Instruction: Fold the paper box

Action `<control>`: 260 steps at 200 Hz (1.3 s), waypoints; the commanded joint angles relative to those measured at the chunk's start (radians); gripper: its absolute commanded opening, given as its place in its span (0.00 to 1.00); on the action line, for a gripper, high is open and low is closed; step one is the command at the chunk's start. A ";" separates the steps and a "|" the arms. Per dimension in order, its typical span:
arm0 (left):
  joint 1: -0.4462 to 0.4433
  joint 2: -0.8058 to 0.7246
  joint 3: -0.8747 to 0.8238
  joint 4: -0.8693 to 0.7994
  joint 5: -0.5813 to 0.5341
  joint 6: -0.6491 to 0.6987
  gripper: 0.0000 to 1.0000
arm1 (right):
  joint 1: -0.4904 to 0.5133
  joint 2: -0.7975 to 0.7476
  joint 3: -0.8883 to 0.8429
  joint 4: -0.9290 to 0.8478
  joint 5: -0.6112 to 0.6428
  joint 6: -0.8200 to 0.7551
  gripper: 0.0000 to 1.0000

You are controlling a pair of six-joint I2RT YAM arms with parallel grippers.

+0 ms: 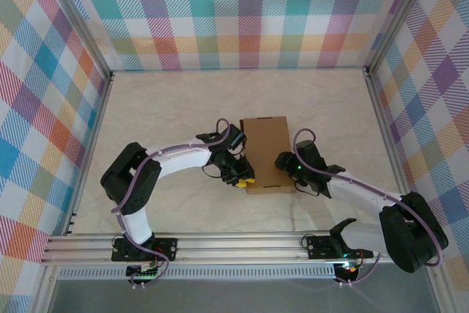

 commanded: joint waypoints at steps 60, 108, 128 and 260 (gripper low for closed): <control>0.067 -0.088 0.055 -0.034 -0.186 0.170 0.71 | -0.072 -0.040 0.123 -0.138 -0.096 -0.206 0.90; 0.195 0.054 0.231 0.012 -0.176 0.301 0.83 | -0.259 0.146 0.267 -0.072 -0.285 -0.336 0.91; 0.240 0.179 0.360 0.026 -0.151 0.328 0.81 | -0.314 0.277 0.366 -0.035 -0.360 -0.385 0.88; 0.282 0.640 0.928 -0.137 -0.036 0.379 0.33 | -0.371 0.671 0.645 -0.034 -0.541 -0.445 0.61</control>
